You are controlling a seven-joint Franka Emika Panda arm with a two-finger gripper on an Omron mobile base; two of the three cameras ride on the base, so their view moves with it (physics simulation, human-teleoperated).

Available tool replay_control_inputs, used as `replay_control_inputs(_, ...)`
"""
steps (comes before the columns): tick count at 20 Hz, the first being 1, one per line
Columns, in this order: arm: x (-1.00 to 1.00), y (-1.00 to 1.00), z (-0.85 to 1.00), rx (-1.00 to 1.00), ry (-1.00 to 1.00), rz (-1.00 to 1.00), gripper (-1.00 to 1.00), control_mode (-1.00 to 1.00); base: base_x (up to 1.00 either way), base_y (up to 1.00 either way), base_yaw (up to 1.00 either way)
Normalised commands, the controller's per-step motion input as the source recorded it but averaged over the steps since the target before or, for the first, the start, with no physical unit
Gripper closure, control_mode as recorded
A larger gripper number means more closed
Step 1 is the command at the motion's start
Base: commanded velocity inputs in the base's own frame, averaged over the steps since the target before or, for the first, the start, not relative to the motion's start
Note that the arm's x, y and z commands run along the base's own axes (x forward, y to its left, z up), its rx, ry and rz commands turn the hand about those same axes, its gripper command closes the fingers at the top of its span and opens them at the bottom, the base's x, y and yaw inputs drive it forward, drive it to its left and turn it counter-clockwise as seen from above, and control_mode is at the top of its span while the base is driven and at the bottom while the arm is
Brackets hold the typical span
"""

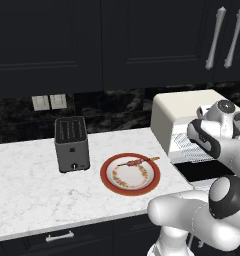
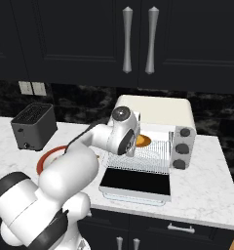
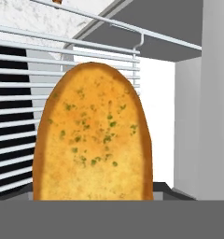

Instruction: Pick up the kebab skewer and baguette bread, and place them inside the toaster oven. Close the toaster oven door and start by setting the timer.

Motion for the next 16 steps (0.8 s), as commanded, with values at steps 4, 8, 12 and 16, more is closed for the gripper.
replay_control_inputs(4,0.07,0.0,0.0,0.0,0.0,0.0,-1.0,-1.0,0.0,0.0,0.0)
replay_control_inputs(8,0.0,0.0,0.0,0.0,0.0,0.0,-1.0,-1.0,0.0,0.0,0.0)
replay_control_inputs(12,0.0,0.0,0.0,0.0,0.0,0.0,-1.0,-1.0,0.0,0.0,0.0)
replay_control_inputs(16,0.0,0.0,0.0,0.0,0.0,0.0,-1.0,-1.0,0.0,0.0,0.0)
